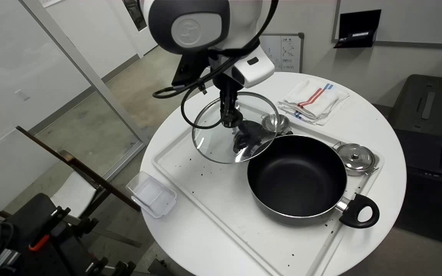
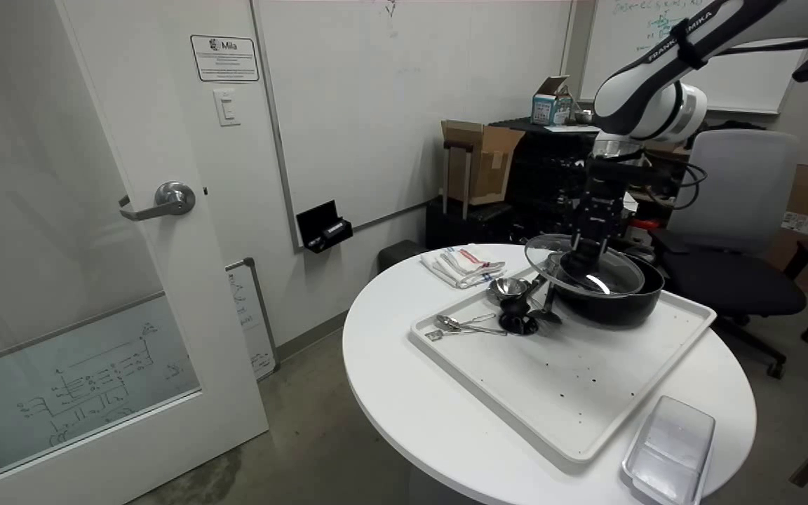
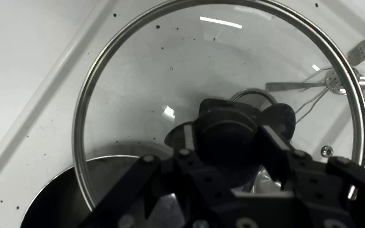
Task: Pick up the lid and cover the pot
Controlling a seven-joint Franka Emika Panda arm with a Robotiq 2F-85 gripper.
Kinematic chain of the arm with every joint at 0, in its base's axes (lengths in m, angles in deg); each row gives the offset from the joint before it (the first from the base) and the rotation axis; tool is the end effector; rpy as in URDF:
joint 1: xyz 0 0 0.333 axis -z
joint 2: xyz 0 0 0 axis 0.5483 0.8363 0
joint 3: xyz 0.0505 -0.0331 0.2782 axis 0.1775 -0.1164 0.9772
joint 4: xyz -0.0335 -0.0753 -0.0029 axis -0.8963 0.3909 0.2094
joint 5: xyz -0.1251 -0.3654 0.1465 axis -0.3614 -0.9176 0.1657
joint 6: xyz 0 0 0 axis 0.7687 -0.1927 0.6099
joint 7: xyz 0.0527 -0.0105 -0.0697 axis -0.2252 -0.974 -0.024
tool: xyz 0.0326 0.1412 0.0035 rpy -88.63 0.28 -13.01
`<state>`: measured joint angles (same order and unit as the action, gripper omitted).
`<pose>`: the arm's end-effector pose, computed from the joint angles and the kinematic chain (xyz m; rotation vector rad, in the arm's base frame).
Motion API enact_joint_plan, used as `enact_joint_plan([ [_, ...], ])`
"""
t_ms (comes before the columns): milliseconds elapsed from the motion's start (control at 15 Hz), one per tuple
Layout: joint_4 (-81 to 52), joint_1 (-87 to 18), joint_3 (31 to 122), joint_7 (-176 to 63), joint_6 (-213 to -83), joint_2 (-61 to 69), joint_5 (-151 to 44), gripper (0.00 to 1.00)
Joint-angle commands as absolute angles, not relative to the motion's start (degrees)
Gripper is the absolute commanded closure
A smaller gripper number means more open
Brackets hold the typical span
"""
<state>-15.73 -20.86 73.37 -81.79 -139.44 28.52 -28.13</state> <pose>0.6330 -0.1954 0.1164 -2.5084 1.5154 0.2402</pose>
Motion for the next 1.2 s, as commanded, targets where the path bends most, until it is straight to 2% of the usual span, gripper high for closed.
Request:
enact_joint_plan([
  [0,-11.8,-19.6,72.0,-85.5,-136.1,30.2,-26.2,0.74],
  [1133,-2.4,-12.3,70.3,-96.2,-132.5,37.3,-25.3,0.74],
])
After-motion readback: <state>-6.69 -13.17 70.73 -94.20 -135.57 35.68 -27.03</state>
